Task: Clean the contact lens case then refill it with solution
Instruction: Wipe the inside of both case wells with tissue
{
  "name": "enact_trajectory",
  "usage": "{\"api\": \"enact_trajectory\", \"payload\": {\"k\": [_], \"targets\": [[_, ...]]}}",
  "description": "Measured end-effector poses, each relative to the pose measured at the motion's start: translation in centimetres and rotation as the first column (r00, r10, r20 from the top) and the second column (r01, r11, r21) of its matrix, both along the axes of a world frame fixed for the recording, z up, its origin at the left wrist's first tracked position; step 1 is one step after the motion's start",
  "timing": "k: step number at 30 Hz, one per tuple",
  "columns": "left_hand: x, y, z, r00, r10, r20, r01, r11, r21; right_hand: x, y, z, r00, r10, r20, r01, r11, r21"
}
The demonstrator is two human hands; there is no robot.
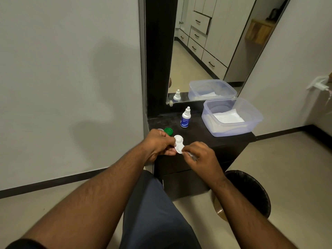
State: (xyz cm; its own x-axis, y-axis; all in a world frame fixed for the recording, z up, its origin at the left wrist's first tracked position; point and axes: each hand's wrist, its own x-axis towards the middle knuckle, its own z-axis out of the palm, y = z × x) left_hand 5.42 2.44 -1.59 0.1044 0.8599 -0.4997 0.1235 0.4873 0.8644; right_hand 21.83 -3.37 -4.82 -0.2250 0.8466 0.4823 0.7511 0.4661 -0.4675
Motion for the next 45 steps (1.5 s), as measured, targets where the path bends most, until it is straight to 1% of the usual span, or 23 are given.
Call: {"api": "enact_trajectory", "payload": {"k": [3,6,7,10,14,18,19,22,26,30,33,37,40,43,45], "targets": [[0.0,-0.1,0.0,1.000,-0.006,-0.001,0.006,1.000,0.004,0.1,0.0,-0.2,0.997,-0.070,-0.016,0.071,0.997,0.010],[0.0,-0.1,0.0,1.000,-0.009,0.004,0.009,1.000,0.000,-0.4,-0.2,-0.4,1.000,-0.017,0.014,0.017,0.999,0.036],[0.0,-0.1,0.0,1.000,-0.008,0.005,0.008,1.000,-0.003,-0.4,-0.3,-0.5,1.000,-0.025,0.016,0.025,0.999,0.040],[0.0,-0.1,-0.1,1.000,-0.005,0.008,0.005,1.000,0.000,-0.3,-0.1,-0.7,0.994,-0.111,0.000,0.110,0.993,0.038],[-0.1,0.0,-0.2,1.000,0.000,0.013,0.000,1.000,-0.003,-1.1,-0.3,-0.9,0.994,-0.068,0.091,0.061,0.995,0.080],[0.0,0.1,-0.2,1.000,0.001,0.018,-0.001,1.000,0.001,-1.0,-0.2,-0.9,0.984,-0.175,0.014,0.174,0.982,0.072],[0.0,0.0,-0.3,1.000,0.003,0.018,-0.003,1.000,0.003,-1.1,-0.3,-0.9,0.984,-0.175,0.018,0.173,0.982,0.082],[-0.1,0.1,-0.4,1.000,0.013,0.022,-0.013,1.000,0.005,-1.6,-0.6,-0.8,0.988,-0.112,0.104,0.101,0.990,0.100],[0.0,0.2,-0.7,1.000,0.011,0.023,-0.011,1.000,0.005,-1.5,-0.3,-0.4,0.983,-0.171,0.065,0.165,0.983,0.084],[-0.2,0.3,-0.7,0.999,-0.014,0.031,0.014,1.000,-0.006,-2.0,-0.3,-0.4,0.984,-0.067,0.167,0.049,0.992,0.112],[-0.2,0.3,-0.6,0.999,-0.024,0.027,0.025,1.000,-0.012,-1.7,0.0,-0.2,0.985,-0.122,0.120,0.110,0.989,0.100],[-0.2,0.1,-0.4,0.999,-0.018,0.028,0.019,1.000,-0.018,-2.1,-0.1,-0.5,0.979,-0.081,0.186,0.056,0.989,0.137],[-0.1,0.1,-0.2,1.000,-0.006,0.029,0.007,1.000,-0.020,-2.0,-0.3,-0.6,0.979,-0.120,0.162,0.093,0.981,0.168],[0.1,-0.1,0.0,1.000,-0.001,0.019,0.002,1.000,-0.011,-2.3,-0.5,-1.0,0.955,-0.113,0.276,0.044,0.969,0.244],[0.1,-0.3,0.2,1.000,0.004,0.005,-0.004,1.000,-0.006,-2.5,-0.5,-1.0,0.942,-0.094,0.322,0.005,0.964,0.267]]}}
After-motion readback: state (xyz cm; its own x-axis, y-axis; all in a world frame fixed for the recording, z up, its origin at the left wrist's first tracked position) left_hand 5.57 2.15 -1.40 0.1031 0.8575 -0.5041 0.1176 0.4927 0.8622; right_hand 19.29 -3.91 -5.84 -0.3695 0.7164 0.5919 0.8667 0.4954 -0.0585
